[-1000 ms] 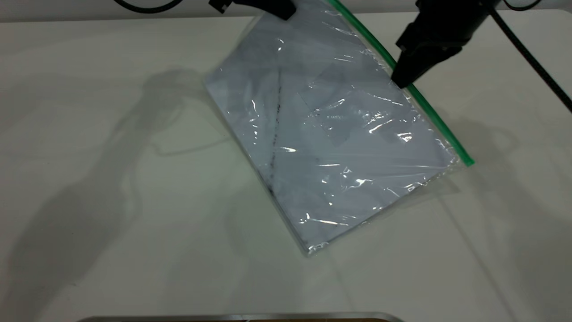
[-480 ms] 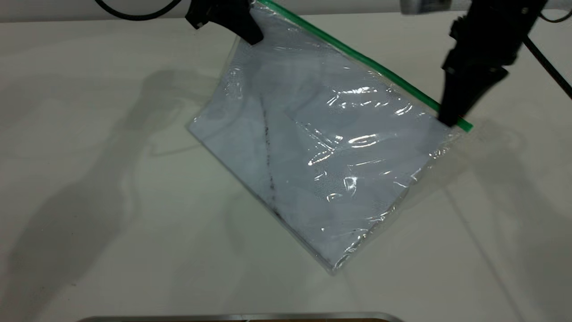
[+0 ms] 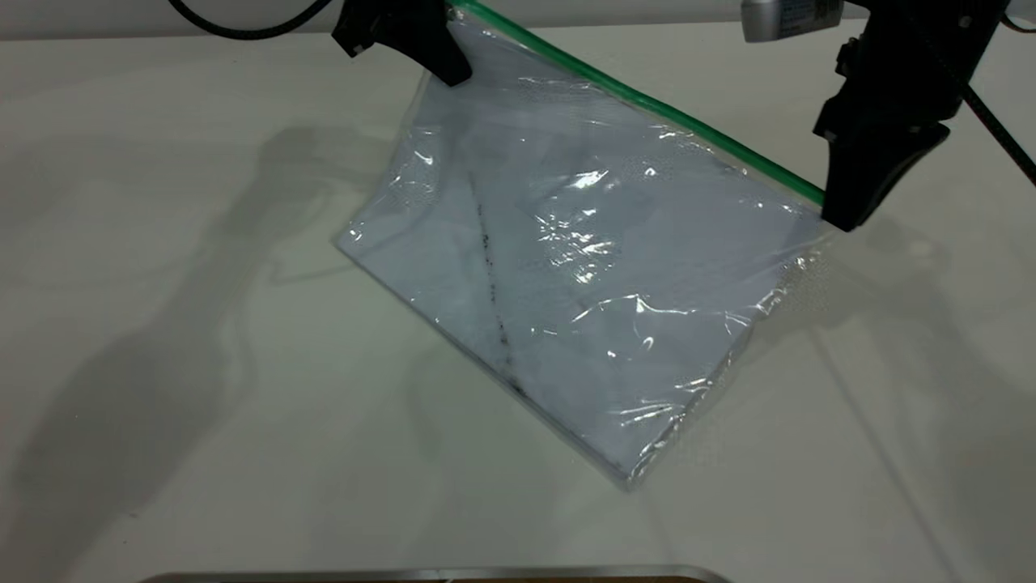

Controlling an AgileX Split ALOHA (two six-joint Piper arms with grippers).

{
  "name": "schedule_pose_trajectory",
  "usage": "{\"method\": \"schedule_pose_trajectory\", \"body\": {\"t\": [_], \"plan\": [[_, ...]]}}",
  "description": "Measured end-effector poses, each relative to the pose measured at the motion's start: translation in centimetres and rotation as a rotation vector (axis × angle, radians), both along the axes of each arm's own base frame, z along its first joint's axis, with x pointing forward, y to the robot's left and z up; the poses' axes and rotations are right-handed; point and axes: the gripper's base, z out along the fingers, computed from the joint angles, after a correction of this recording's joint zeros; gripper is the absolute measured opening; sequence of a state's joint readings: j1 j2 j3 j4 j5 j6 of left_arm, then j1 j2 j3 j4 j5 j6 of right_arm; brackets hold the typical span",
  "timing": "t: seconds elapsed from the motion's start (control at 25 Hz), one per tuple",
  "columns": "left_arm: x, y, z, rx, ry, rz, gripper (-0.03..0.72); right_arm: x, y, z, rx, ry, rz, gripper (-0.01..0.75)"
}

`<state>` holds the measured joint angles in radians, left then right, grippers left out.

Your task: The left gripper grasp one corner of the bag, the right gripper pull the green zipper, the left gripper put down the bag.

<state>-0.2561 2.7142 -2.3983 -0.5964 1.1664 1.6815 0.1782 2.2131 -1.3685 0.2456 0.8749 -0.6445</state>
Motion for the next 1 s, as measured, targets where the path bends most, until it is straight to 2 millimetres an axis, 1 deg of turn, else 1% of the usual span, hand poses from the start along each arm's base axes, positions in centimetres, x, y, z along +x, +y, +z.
{"method": "schedule_pose_trajectory", "body": {"t": [0.08, 0.16, 0.28, 0.4, 0.48, 0.56, 0.64, 0.72, 0.84, 0.88, 0.96, 1.0], "plan": [[0.0, 0.3, -0.1, 0.028, 0.014, 0.028, 0.082, 0.2, -0.1, 0.0, -0.004, -0.019, 0.000, 0.162], [0.1, 0.5, -0.2, 0.053, 0.037, 0.071, 0.128, 0.4, -0.2, 0.0, -0.006, -0.040, -0.004, 0.251], [0.0, 0.5, -0.3, 0.068, 0.070, 0.127, 0.257, 0.8, -0.2, 0.0, -0.010, -0.081, -0.007, 0.396], [0.1, 0.3, -0.2, 0.093, 0.082, 0.183, 0.419, 1.3, -0.2, 0.0, -0.011, -0.139, -0.017, 0.519], [0.6, 0.5, 0.3, 0.128, 0.063, 0.254, 0.508, 1.6, -0.2, 0.2, -0.010, -0.183, -0.027, 0.567], [1.3, 0.7, 1.5, 0.157, 0.034, 0.347, 0.581, 1.9, -0.2, 1.0, -0.007, -0.234, -0.032, 0.586], [2.1, 1.1, 3.5, 0.180, -0.010, 0.460, 0.616, 2.2, -0.2, 3.0, 0.002, -0.300, -0.036, 0.588], [2.5, 1.5, 5.7, 0.185, -0.030, 0.581, 0.626, 2.2, -0.2, 5.7, 0.014, -0.373, -0.040, 0.579], [3.1, 1.9, 10.2, 0.127, -0.121, 0.745, 0.627, 1.7, -0.3, 11.1, 0.041, -0.502, -0.056, 0.572], [3.2, 2.0, 11.5, 0.103, -0.148, 0.799, 0.626, 1.3, -0.4, 13.3, 0.053, -0.553, -0.063, 0.572], [3.0, 2.4, 14.2, 0.060, -0.177, 0.920, 0.617, 0.0, -0.6, 17.9, 0.081, -0.660, -0.083, 0.572], [3.0, 2.8, 15.0, 0.050, -0.177, 0.990, 0.612, -0.8, -0.8, 19.8, 0.095, -0.701, -0.096, 0.572]]}}
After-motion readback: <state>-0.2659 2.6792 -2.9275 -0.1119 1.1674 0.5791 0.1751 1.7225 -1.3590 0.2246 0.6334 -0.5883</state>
